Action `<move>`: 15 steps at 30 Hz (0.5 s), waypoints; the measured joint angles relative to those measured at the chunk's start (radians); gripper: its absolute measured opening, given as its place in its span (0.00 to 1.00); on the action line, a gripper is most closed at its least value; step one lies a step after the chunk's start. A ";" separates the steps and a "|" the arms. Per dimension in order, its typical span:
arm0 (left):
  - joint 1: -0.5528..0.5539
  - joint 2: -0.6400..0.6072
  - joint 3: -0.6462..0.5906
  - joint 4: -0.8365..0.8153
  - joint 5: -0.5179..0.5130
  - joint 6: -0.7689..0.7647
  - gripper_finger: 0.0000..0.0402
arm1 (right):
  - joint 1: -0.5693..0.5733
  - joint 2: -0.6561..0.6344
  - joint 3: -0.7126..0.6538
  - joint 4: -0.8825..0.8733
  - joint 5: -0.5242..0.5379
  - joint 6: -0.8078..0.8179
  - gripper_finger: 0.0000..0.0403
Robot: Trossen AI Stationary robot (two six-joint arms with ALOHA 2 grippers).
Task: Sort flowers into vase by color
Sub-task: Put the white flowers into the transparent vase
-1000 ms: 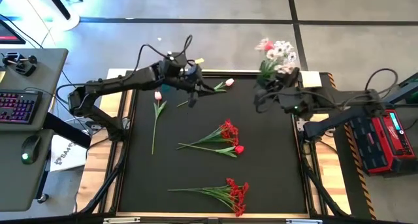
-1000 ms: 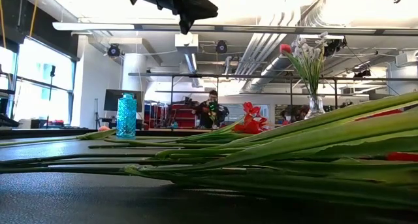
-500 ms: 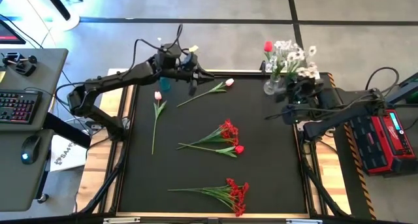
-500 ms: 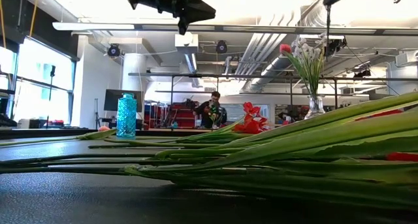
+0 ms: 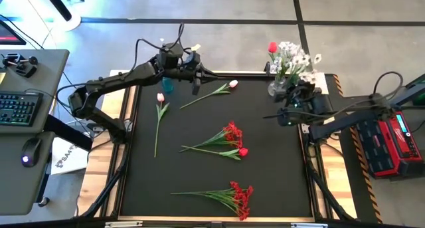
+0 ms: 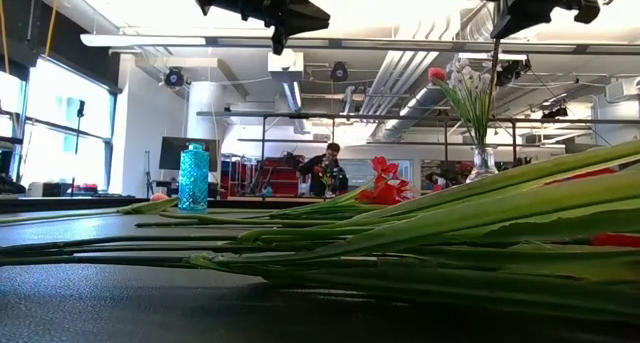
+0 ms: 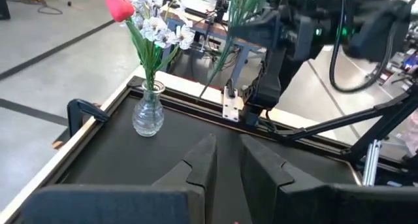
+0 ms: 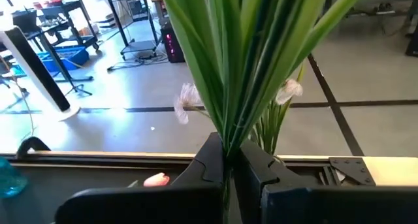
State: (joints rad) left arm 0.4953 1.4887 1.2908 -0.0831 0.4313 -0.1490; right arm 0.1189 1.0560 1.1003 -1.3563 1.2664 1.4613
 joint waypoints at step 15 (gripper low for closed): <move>0.000 0.000 0.000 0.009 0.048 0.072 0.13 | -0.136 -0.055 -0.136 0.367 -0.106 -0.515 0.00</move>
State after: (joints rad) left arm 0.4953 1.4887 1.2911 -0.0742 0.4795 -0.0765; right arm -0.0173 1.0013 0.9640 -0.9890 1.1606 0.9458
